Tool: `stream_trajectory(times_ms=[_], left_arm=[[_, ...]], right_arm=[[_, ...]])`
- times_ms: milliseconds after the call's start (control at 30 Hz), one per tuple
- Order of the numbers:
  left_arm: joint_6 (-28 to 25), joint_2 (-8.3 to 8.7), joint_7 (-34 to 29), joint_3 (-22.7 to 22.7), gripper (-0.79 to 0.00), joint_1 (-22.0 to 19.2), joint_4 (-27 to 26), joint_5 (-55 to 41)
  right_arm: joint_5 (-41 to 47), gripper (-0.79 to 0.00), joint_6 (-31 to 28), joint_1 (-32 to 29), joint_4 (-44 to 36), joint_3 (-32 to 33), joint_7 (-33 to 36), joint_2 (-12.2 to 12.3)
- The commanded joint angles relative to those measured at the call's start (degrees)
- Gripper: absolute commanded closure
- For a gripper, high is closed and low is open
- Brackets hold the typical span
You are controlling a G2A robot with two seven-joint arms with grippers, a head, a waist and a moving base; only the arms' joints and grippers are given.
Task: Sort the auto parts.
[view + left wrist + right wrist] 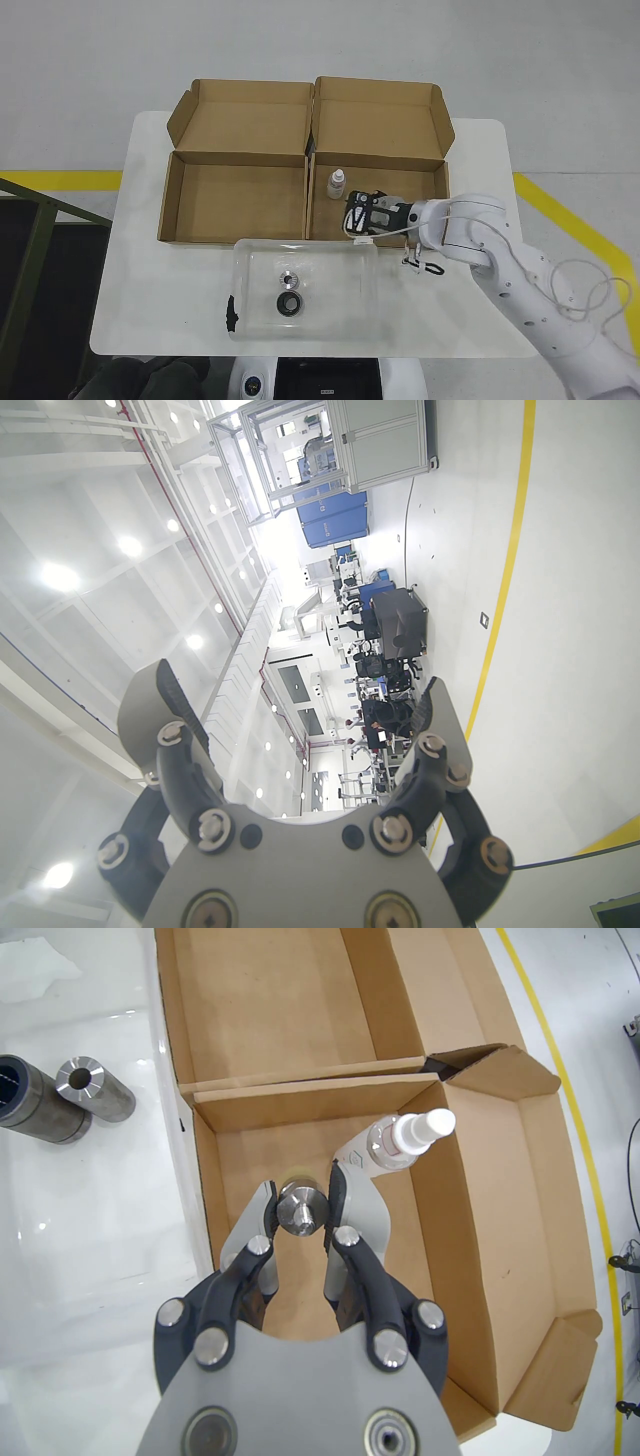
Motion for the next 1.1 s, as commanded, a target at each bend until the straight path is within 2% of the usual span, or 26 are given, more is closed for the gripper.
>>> stream_trajectory(times_ms=[0,567,900,1067], left_arm=[[0.0,0.00,0.0,0.0,-0.785,0.0,0.0,0.0],[0.0,0.00,0.0,0.0,-0.785,0.0,0.0,0.0],[0.0,0.00,0.0,0.0,-0.785,0.0,0.0,0.0],[0.0,0.00,0.0,0.0,-0.785,0.0,0.0,0.0]], right_arm=[[0.3,0.000,-0.1,0.9,1.7,-0.3,0.1,-0.2],[0.5,0.000,2.0,7.6,14.4,-6.4,-0.4,-3.3],[0.8,0.000,1.0,12.0,21.6,-10.5,-0.7,-5.7],[0.9,-0.243,0.9,13.2,23.6,-11.6,-1.2,-6.6]])
